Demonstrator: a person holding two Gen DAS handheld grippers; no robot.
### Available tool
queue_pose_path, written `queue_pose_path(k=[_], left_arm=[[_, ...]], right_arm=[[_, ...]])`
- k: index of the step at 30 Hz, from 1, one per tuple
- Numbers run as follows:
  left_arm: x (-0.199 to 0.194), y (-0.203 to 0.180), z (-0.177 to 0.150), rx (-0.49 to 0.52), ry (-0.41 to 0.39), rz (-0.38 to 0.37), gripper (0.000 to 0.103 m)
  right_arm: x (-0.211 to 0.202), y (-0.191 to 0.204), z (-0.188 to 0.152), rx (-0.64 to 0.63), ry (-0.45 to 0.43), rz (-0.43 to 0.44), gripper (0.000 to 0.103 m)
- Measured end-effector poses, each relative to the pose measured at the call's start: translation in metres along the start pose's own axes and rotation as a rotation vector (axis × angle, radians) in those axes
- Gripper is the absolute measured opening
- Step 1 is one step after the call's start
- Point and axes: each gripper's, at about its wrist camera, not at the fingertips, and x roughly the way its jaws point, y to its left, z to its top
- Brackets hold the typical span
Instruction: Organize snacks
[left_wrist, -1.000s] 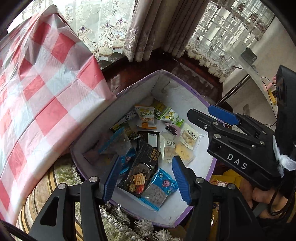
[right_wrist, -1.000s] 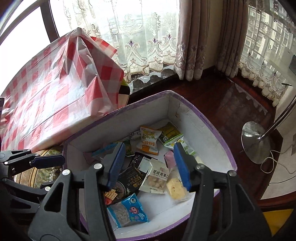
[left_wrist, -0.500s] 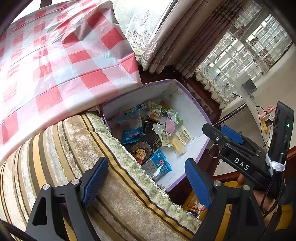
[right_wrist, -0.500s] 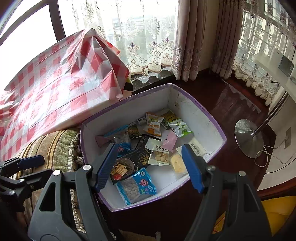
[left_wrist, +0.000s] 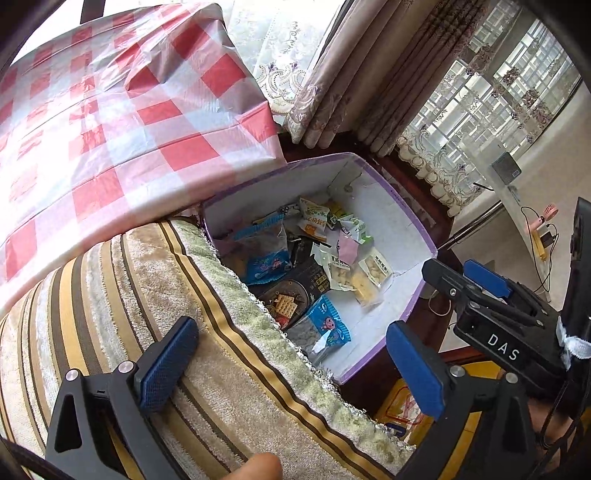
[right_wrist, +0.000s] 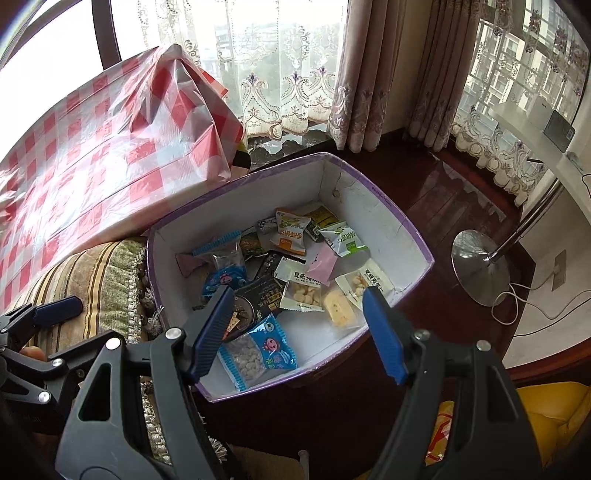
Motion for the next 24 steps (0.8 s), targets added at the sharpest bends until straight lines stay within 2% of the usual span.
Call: queue_pose_path(k=[24], left_arm=[[0.0037,-0.0006,0.0019,0.011,0.009,0.011,0.103]], right_arm=[[0.0021,0.0052,-0.0006,-0.025,0.02,0.009,0.074]])
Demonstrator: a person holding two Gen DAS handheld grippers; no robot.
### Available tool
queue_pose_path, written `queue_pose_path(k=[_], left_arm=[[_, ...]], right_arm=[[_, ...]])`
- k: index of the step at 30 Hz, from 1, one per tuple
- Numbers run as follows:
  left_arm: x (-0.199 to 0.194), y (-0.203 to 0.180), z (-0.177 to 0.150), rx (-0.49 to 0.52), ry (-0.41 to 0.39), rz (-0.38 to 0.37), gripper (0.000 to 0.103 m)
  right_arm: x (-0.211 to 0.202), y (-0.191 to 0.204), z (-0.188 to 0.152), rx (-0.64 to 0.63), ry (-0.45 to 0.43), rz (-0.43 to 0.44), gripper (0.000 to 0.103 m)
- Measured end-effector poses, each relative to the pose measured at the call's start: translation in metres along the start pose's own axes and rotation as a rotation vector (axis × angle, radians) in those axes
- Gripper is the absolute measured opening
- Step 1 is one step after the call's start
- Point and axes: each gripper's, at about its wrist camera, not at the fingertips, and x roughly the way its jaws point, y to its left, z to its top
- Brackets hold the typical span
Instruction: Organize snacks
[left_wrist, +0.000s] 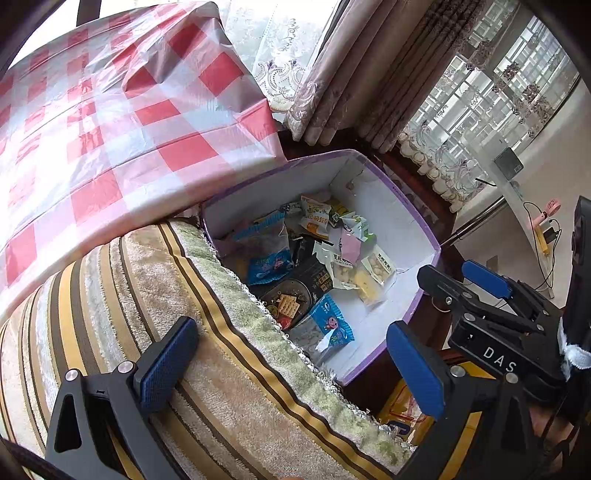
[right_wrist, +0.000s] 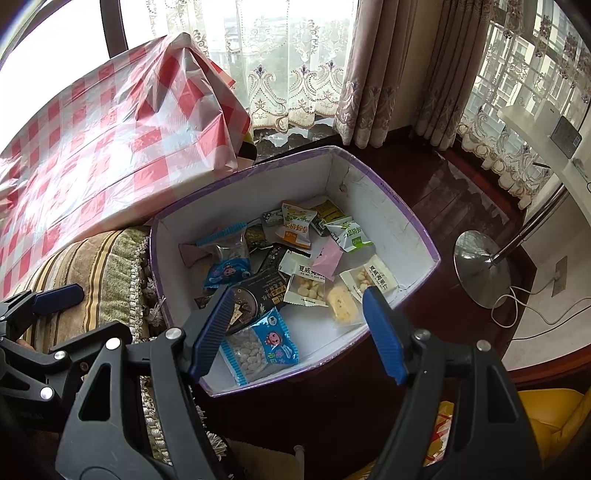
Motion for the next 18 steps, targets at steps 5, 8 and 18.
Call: queue_pose_path(k=[5,8,18], left_arm=[[0.0003,0.0002,-0.0002,-0.001,0.0,-0.001,0.103],[0.0001,0.0002,-0.0003,0.0,0.0,-0.001,0.103],[0.0005,0.0,-0.0003,0.0,0.0,0.0,0.103]], right_arm=[[0.0001,-0.0002,-0.0004,-0.001,0.0,0.002,0.074],[0.0009,0.0003,-0.001,-0.003,0.003,0.003,0.074],[0.0016,-0.0002,-0.0012,-0.003,0.004,0.002,0.075]])
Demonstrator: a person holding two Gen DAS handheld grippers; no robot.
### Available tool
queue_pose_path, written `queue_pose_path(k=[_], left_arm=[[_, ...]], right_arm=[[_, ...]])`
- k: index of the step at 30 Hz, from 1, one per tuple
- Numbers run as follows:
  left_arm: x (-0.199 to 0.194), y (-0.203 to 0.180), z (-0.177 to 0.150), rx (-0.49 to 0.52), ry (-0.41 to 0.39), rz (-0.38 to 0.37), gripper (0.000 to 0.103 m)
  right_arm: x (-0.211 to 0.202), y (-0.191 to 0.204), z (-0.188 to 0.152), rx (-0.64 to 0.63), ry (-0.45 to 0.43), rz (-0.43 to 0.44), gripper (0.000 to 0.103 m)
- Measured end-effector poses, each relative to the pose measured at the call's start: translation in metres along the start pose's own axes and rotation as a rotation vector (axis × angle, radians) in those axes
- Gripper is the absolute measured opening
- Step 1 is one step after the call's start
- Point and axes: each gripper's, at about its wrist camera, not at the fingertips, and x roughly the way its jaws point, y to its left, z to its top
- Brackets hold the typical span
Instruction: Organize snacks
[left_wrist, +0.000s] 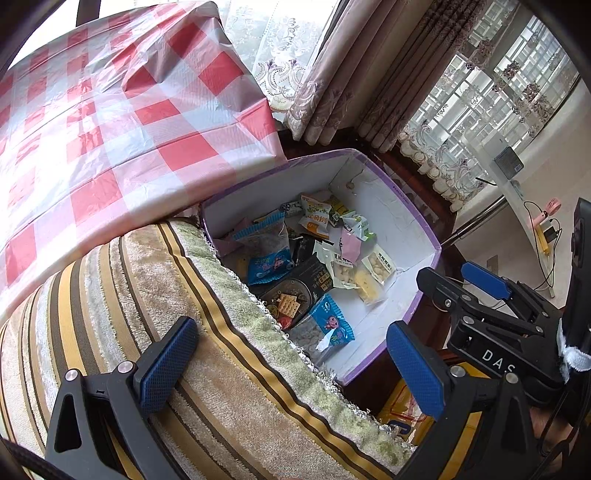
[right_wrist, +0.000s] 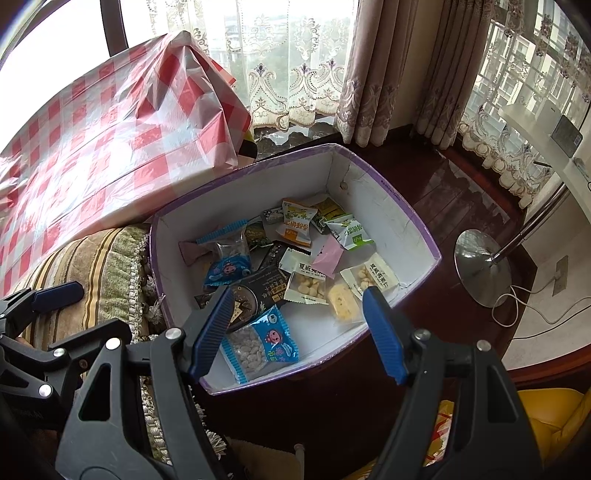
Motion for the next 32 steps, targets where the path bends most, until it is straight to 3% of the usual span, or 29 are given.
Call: queue_pose_path(k=[32], left_arm=[[0.001,-0.0012,-0.0006,0.017,-0.005,0.011,0.103]], right_arm=[[0.0002,-0.0006,-0.0008,0.0,0.001,-0.001,0.075]])
